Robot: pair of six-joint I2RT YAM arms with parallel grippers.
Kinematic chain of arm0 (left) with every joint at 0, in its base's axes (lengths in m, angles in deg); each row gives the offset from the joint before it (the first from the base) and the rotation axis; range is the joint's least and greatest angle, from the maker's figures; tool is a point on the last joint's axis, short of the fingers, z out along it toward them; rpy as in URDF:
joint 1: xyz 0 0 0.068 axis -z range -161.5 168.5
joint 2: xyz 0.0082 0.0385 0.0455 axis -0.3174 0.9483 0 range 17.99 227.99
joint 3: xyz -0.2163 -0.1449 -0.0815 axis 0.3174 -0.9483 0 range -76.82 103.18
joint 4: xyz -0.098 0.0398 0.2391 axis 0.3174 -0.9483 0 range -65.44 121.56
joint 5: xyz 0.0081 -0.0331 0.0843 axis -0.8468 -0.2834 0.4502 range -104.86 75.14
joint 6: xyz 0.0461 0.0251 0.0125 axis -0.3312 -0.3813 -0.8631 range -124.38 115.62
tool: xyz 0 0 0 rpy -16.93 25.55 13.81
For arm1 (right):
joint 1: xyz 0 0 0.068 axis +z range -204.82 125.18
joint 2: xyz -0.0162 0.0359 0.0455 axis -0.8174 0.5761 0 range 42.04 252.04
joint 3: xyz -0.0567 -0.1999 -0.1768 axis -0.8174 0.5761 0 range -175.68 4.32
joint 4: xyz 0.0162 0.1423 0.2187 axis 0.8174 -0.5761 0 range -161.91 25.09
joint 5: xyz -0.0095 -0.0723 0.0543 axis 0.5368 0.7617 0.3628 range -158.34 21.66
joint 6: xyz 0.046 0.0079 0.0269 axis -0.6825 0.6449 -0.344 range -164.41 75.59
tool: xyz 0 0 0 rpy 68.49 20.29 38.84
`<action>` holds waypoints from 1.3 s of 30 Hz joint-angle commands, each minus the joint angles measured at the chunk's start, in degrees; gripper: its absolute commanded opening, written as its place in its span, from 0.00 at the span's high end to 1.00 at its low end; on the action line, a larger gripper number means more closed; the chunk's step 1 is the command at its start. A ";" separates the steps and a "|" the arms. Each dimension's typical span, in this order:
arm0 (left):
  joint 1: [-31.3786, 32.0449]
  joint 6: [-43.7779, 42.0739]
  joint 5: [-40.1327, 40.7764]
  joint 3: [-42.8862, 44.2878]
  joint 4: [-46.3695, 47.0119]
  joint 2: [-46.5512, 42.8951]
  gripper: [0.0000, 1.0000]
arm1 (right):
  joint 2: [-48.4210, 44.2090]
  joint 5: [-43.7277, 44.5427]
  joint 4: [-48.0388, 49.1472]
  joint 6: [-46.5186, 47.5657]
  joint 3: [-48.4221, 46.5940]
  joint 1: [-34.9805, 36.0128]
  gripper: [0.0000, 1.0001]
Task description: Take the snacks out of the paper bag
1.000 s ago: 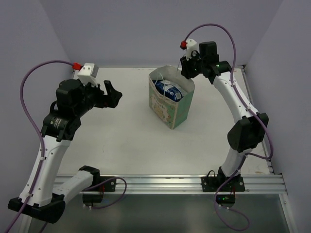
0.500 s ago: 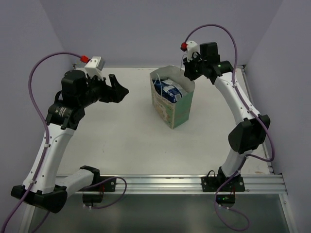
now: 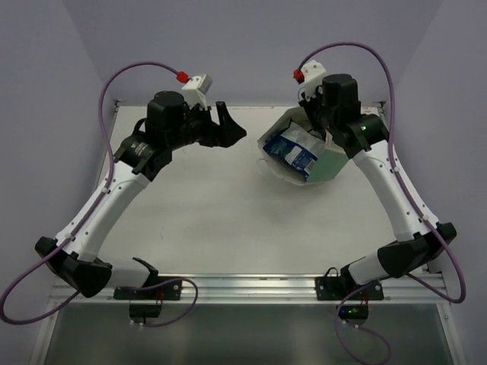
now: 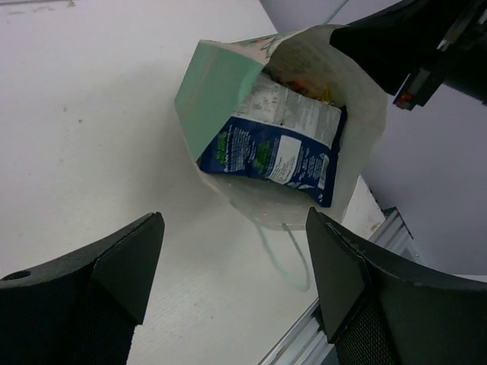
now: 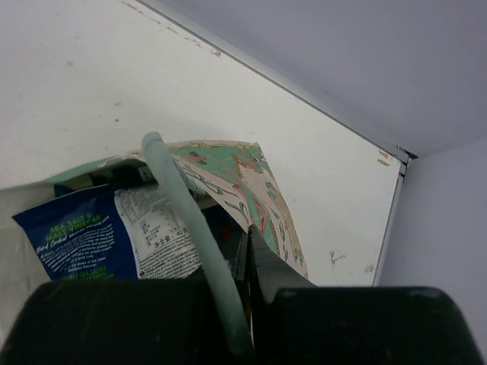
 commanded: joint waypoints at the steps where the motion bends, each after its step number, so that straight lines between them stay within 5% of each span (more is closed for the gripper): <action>1: 5.79 7.63 5.26 -0.50 7.67 3.19 0.18 | -1.39 10.46 8.53 -1.07 4.16 2.48 1.00; 15: 14.52 22.85 12.12 -9.03 15.69 9.18 0.20 | -3.23 13.11 8.10 -14.69 13.93 6.44 1.00; 20: 14.95 22.69 12.82 -7.19 16.39 9.36 0.22 | -2.71 14.00 5.82 -18.84 13.50 8.64 1.00; 27: 14.87 18.56 27.04 -5.43 8.42 2.42 0.23 | -2.08 14.17 4.49 -19.28 11.74 11.89 1.00; 39: 14.95 24.00 20.57 -10.61 9.62 1.60 0.26 | -2.44 10.40 4.49 -21.82 12.88 12.42 1.00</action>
